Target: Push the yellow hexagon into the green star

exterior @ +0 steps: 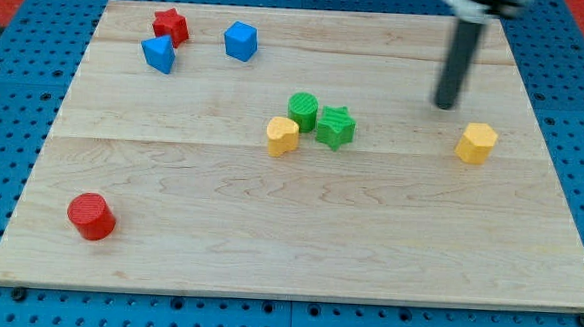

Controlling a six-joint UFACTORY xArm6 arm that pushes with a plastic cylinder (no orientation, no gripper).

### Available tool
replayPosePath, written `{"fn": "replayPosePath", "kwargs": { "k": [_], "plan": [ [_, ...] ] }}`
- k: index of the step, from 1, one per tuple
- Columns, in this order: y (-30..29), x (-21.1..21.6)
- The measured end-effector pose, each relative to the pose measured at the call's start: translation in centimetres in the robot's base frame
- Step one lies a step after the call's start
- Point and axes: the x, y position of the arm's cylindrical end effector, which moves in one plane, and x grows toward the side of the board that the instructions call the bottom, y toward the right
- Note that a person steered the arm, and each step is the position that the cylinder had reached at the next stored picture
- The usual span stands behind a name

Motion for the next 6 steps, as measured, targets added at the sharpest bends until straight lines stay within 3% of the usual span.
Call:
{"fn": "replayPosePath", "kwargs": {
  "k": [1, 3, 4, 5, 6],
  "plan": [
    [2.3, 4.7],
    [-12.5, 4.6],
    [-4.9, 6.0],
    [-5.5, 9.6],
    [-13.6, 10.0]
  ]
}}
